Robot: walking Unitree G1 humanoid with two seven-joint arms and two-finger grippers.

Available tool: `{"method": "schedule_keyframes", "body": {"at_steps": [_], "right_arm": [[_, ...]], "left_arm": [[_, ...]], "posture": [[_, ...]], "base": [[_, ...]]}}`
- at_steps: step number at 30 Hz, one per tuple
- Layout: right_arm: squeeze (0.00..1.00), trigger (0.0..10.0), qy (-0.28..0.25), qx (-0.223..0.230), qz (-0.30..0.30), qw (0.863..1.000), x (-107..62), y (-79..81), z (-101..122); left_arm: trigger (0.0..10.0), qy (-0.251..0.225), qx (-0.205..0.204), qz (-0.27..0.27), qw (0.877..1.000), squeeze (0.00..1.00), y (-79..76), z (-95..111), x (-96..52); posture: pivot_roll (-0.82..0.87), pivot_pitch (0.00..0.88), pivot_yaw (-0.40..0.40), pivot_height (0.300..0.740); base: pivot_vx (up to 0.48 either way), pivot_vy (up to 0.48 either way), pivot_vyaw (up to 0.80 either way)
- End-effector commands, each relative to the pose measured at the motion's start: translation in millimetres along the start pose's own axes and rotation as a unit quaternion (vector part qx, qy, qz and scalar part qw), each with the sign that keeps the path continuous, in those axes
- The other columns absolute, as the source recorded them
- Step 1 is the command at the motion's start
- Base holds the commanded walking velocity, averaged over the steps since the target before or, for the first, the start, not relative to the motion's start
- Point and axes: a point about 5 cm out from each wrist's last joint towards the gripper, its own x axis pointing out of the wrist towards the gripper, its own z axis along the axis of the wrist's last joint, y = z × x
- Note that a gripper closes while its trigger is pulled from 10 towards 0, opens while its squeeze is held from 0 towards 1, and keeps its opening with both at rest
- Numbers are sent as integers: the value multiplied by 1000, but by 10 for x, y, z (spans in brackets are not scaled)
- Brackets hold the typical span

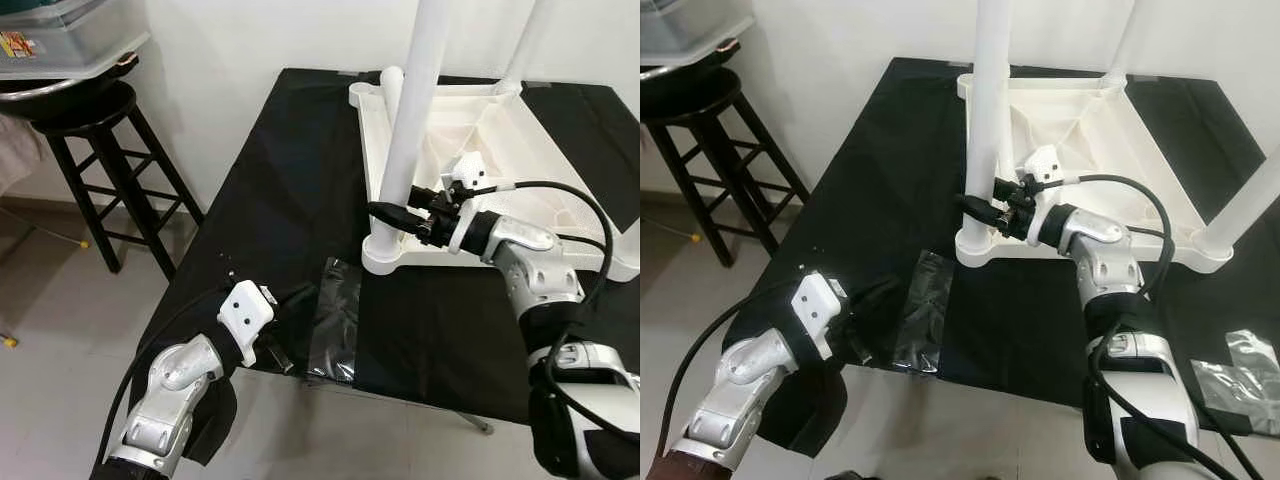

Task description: Building children table

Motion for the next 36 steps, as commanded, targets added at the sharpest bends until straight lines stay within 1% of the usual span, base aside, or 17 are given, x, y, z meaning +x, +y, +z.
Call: {"method": "schedule_keyframes", "body": {"at_steps": [1, 5, 6, 7, 8, 10, 14, 17, 18, 19, 20, 24, 25, 28, 29, 31, 36], "right_arm": [[0, 0, 18, 10, 8, 1000, -35, 56, -152], [0, 0, 24, -2, -28, 999, -70, 59, -199], [0, 0, 35, 23, -150, 988, -14, 109, -351], [0, 0, 35, 23, -150, 988, -14, 109, -351], [0, 0, 37, 40, -201, 978, 1, 127, -412], [0, 0, 74, 70, -304, 947, 118, 628, -693], [0, 0, 61, 65, -320, 943, 223, 870, -650], [0, 0, 53, 64, -302, 950, 301, 824, -604], [0, 1804, 61, 68, -298, 950, 333, 795, -615], [0, 1804, 63, 70, -299, 950, 345, 790, -615], [0, 10000, 60, 67, -297, 951, 360, 780, -595], [0, 10000, 45, 84, -270, 958, 413, 861, -483], [1000, 10000, 27, 91, -241, 966, 447, 868, -397], [1000, 10000, -13, 101, -183, 978, 491, 856, -228], [0, 10000, -41, 88, -107, 990, 479, 793, -72], [0, 10000, -43, 66, -49, 996, 446, 720, 3], [0, 10000, -31, 36, 7, 999, 387, 603, 44]], "left_arm": [[10000, 9, 1, -10, 1000, 0, -20, -13, -24], [10000, 9, 0, -11, 1000, 0, -18, -16, -26], [10000, 10, 0, -10, 1000, 0, -9, -20, -36], [10000, 10, 0, -10, 1000, 0, -9, -20, -36], [10000, 10, 0, -9, 1000, 0, -7, -21, -39], [10000, 11, -1, -8, 1000, 0, 6, -21, -34], [10000, 12, 0, -7, 1000, 0, 16, -29, -28], [10000, 12, -2, -8, 1000, 0, 18, -36, -14], [10000, 11, -3, -10, 1000, 0, 19, -36, 3], [10000, 10, -2, -9, 1000, 0, 21, -36, 9], [10000, 10, -2, -5, 1000, 0, 25, -36, 13], [10000, 9, -3, 9, 1000, 0, 35, -35, 12], [10000, 8, -4, 12, 1000, 0, 37, -33, 14], [10000, 7, -6, 14, 1000, 0, 38, -32, 20], [10000, 6, -7, 10, 1000, 0, 31, -32, 31], [10000, 6, -8, 7, 1000, 0, 28, -32, 37], [10000, 5, -9, 8, 1000, 0, 28, -32, 40]], "posture": [[48, 117, 13, 740], [41, 118, 11, 740], [34, 120, 5, 740], [34, 120, 5, 740], [34, 120, 5, 740], [37, 126, 15, 740], [18, 115, 22, 740], [19, 114, 9, 740], [27, 112, -8, 740], [27, 112, -8, 740], [23, 112, -8, 740], [22, 113, -9, 740], [24, 114, -16, 740], [24, 114, -16, 740], [23, 114, -16, 740], [21, 114, -16, 740], [22, 115, -18, 740]], "base": [[0, 0, 0], [0, 0, 0], [0, 0, 0], [0, 0, 0], [0, 0, 0], [0, 0, 0], [0, 0, 0], [0, 0, 0], [0, 0, 0], [0, 0, 0], [0, 0, 0], [0, 0, 0], [0, 0, 0], [0, 0, 0], [0, 0, 0], [0, 0, 0], [0, 0, 0]]}}
